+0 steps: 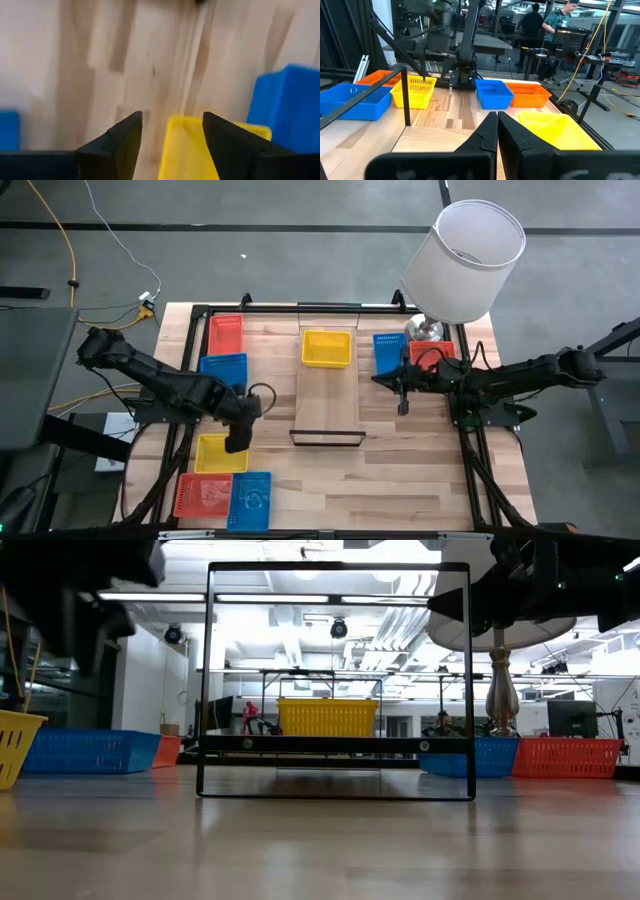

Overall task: Stack baskets on shelf by color
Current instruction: Stack the yellow bin on top of the yellow bin on the shelf

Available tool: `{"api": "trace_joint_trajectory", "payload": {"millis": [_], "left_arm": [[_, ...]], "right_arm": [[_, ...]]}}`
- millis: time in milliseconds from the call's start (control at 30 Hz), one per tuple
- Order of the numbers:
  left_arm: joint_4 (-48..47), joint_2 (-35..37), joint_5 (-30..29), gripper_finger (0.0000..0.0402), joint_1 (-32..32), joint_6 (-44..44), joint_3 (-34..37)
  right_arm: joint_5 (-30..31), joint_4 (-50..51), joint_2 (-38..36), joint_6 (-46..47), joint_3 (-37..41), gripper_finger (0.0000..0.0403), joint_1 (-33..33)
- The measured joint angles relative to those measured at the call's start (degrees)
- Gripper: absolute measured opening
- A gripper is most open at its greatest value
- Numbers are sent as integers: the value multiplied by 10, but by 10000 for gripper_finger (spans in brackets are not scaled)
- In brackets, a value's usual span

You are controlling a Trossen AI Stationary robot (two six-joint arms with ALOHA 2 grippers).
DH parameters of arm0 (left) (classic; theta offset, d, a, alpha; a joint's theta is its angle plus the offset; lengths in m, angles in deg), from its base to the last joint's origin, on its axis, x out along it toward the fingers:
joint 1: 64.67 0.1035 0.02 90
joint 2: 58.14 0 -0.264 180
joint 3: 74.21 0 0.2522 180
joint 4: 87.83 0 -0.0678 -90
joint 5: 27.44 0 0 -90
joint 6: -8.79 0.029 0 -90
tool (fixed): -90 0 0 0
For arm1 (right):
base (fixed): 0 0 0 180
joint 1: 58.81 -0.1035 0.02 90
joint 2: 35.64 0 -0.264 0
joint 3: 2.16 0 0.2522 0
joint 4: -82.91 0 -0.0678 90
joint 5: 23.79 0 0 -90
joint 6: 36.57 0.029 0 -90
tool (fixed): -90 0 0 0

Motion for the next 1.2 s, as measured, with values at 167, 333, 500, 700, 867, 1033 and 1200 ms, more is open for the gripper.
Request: {"api": "trace_joint_trajectory", "payload": {"millis": [167, 333, 500, 700, 867, 1033, 1200], "left_arm": [[-19, -42, 22, 202, -41, -32, 0], [-27, -77, 17, 202, -78, -42, 0], [-47, -114, -9, 202, -94, -51, 0], [-93, -157, -39, 202, -95, -66, 1], [-87, -174, -30, 202, -95, -77, 17], [-45, -178, -9, 202, -96, -76, 39], [-14, -175, -8, 192, -96, -59, 58]], "right_arm": [[0, 10, 0, 2, 0, 0, 0], [0, 17, 0, 12, 0, 0, 0], [-1, 24, 0, 15, 0, 0, 0], [-1, 35, 0, 27, 0, 0, 0], [-1, 41, 0, 27, 0, 0, -5], [0, 44, 0, 26, 0, 0, -7], [1, 41, 0, 25, 0, 0, -7]]}}
